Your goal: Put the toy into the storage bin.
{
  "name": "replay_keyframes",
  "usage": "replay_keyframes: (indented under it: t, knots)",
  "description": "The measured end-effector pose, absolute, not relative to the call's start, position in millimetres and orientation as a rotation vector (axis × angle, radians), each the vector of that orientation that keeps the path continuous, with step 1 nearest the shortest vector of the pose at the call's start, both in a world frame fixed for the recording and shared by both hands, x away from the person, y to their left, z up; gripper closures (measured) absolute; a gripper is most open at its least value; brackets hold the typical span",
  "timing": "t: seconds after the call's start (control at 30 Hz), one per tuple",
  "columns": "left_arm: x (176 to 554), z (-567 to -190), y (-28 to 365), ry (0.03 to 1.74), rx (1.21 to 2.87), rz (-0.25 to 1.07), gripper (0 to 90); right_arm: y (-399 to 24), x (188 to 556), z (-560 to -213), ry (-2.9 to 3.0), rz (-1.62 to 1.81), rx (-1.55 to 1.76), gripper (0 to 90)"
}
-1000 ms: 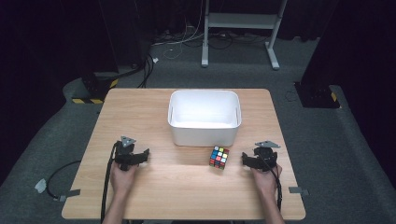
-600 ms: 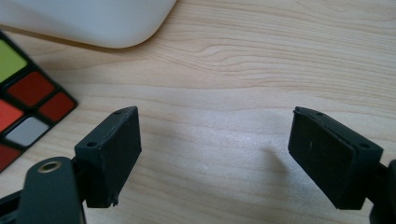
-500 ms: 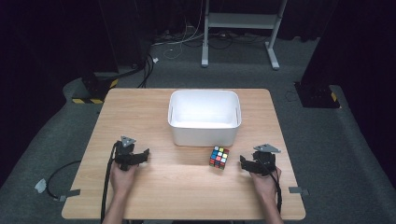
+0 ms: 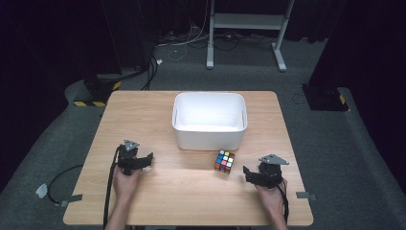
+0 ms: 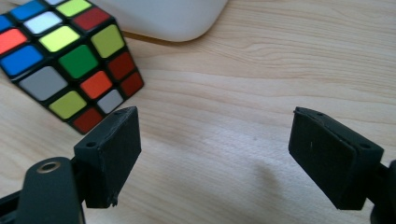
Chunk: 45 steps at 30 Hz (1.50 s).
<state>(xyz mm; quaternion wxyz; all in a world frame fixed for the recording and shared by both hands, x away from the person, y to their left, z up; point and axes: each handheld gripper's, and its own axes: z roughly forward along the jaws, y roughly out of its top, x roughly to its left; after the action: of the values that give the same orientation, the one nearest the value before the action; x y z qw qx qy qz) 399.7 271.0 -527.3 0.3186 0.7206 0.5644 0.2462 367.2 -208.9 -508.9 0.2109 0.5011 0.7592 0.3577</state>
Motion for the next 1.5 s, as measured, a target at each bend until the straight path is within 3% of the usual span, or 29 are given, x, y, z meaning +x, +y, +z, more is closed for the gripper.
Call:
replay_keyframes:
  t: [0.73,1.5]
  knots:
    - [400,-527,271,1.485,1.895,0.648,20.4,-187,348,-506,2.203,1.092,1.281,13.7]
    - [400,-527,271,1.485,1.895,0.647,20.4,-161,356,-498,2.264,1.117,1.195,12.6]
